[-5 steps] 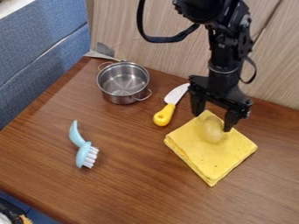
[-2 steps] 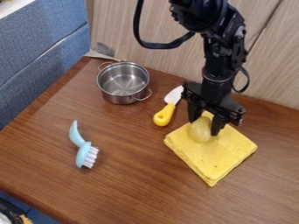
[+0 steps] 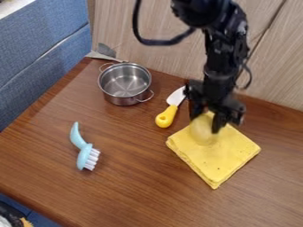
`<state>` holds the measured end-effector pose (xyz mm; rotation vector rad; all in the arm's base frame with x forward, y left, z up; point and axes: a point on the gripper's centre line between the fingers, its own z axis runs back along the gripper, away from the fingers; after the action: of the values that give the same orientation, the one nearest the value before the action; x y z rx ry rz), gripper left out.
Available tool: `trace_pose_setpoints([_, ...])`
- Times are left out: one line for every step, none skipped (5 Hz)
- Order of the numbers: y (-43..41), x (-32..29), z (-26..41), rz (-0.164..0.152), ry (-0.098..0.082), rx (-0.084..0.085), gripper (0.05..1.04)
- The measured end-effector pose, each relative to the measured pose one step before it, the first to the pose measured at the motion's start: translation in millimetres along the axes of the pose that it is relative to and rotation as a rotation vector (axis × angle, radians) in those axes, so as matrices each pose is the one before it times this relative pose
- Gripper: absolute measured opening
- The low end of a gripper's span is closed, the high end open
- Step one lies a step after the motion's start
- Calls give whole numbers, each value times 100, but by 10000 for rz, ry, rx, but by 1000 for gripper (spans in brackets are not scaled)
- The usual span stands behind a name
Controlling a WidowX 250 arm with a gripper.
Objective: Moved the yellow object into the silver pot
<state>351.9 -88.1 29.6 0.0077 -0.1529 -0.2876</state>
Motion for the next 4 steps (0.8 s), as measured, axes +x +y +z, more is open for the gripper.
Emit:
trace_pose_setpoints([2253,-66,2349,294,-391,180,604])
trace_pose_setpoints([3162,577,1171,572,124,77,604])
trace_pose_setpoints([3114,780,-646,603,288,221,604])
trace_pose_setpoints([3194,973,-1439,723,215,366,604])
